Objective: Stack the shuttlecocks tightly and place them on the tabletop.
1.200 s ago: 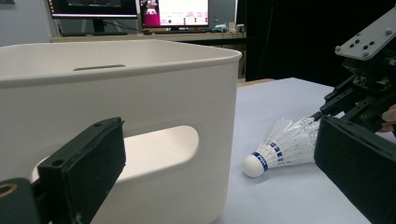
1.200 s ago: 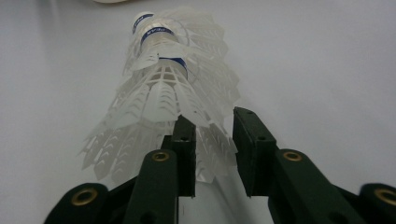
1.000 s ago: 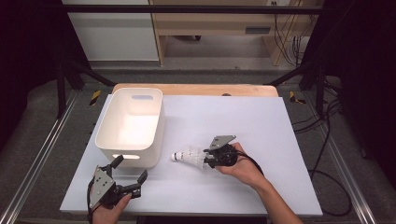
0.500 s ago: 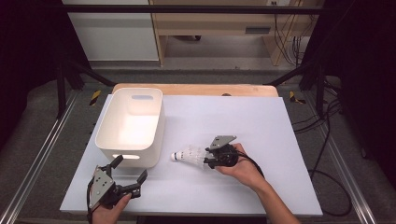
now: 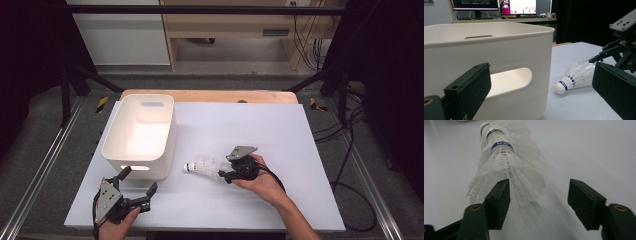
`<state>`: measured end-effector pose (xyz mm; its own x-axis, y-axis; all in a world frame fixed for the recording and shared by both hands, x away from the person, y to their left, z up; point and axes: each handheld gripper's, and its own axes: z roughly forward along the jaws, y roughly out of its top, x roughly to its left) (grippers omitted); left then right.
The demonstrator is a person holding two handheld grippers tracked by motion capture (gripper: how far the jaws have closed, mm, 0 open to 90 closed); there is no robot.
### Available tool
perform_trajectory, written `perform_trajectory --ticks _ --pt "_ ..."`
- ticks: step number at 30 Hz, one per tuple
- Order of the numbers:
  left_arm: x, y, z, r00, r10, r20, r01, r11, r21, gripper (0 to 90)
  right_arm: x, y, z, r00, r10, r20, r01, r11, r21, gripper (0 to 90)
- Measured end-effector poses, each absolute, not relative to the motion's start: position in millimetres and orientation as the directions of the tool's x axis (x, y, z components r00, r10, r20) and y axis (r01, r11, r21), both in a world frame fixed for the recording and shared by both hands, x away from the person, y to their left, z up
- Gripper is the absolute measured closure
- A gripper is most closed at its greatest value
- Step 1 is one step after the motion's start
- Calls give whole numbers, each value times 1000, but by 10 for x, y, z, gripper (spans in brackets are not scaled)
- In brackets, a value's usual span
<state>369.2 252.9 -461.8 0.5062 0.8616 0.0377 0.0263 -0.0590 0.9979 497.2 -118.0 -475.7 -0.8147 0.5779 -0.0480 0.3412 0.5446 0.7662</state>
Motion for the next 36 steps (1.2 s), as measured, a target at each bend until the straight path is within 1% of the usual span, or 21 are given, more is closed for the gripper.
perform_trajectory --ticks 5,12,14,20,23,28,31,36 --pt "3690 2547 -4620 497 867 33 27 -53 998 22 4896 -1315 -4698 -786 616 -49 353 512 783 240" --pt "3678 2573 -4622 484 875 27 26 -46 999 20 4766 -1539 -4636 -737 675 -35 369 445 816 169" --pt "3674 2576 -4624 482 876 28 25 -46 999 18 4726 -1605 -4632 -723 690 -16 380 418 825 150" --pt "3658 2593 -4632 469 883 20 28 -38 999 14 4574 -1744 -4623 -690 724 0 371 354 858 105" --pt "3653 2594 -4635 466 885 19 29 -37 999 12 4520 -1768 -4592 -699 715 23 373 336 865 66" --pt "3643 2611 -4641 465 885 14 29 -31 999 10 4379 -1817 -4533 -728 684 37 346 321 881 56" --pt "3628 2626 -4640 463 886 9 28 -25 999 10 4284 -1845 -4562 -754 653 67 338 299 892 51" --pt "3625 2637 -4622 465 885 -1 26 -12 1000 8 4189 -1816 -4621 -762 643 73 338 298 893 56"
